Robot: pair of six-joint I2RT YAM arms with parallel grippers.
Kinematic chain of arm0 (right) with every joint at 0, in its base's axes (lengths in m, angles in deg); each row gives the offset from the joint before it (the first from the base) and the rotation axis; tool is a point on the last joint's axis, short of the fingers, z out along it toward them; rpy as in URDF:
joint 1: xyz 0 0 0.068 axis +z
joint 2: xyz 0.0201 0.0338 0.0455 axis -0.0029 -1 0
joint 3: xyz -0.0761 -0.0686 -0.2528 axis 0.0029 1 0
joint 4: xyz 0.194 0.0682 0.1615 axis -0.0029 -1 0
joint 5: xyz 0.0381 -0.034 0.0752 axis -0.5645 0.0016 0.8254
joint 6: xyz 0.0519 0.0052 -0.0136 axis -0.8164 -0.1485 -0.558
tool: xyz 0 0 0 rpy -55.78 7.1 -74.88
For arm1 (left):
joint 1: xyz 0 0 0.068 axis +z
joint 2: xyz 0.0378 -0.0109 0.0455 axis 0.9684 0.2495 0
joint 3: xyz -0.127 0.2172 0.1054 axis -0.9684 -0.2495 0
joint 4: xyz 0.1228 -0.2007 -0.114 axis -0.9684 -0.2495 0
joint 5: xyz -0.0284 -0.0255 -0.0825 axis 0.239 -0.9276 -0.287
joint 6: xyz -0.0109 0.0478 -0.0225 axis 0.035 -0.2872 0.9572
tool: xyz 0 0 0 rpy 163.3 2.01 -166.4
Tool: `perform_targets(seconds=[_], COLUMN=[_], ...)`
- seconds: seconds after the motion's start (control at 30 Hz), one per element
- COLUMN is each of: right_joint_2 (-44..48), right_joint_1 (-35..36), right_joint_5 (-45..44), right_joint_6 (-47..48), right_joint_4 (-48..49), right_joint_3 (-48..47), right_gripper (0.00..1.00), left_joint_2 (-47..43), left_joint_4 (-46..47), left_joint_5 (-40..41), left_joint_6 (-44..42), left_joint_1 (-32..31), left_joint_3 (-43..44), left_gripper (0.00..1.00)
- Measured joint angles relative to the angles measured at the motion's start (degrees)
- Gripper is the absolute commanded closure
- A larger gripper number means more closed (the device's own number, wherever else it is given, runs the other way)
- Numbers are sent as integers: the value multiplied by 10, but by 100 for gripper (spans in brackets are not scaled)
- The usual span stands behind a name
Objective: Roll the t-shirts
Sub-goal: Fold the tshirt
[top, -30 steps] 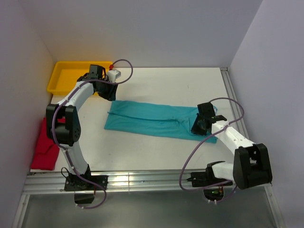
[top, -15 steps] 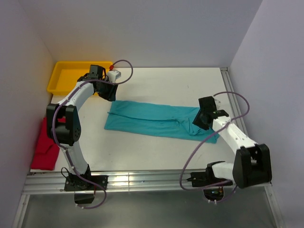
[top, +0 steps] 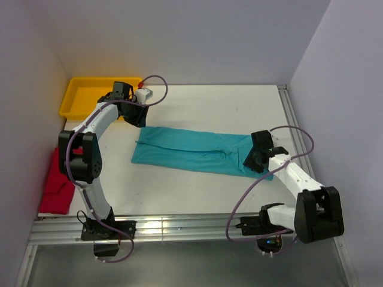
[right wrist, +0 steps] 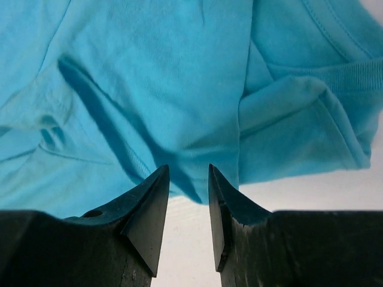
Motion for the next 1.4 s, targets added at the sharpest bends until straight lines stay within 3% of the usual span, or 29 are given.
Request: perform_targets(seconds=[0.23,0.57,0.97,1.03,1.4], right_joint_2=[22,-163,-217,-217,-217], right_joint_1=[0,0,0,3,8], right_joint_5=[10,59,100,100,106], right_joint_6=[-8,8,9,9,9], right_joint_4=[-9,60,82,82,92], right_joint_3=[-5,-165,-170,-170,-161], right_gripper=[60,59,59,61,98], left_joint_2=[0,0,0,0,0], left_joint_4=[0,0,-3,-3,-3], left_joint_5=[0,0,0,0,0], left_joint_6=[0,0,0,0,0], left_joint_1=[0,0,0,0,-3], left_joint_3=[0,0,0,0,0], left_gripper=[54,52,52,53,53])
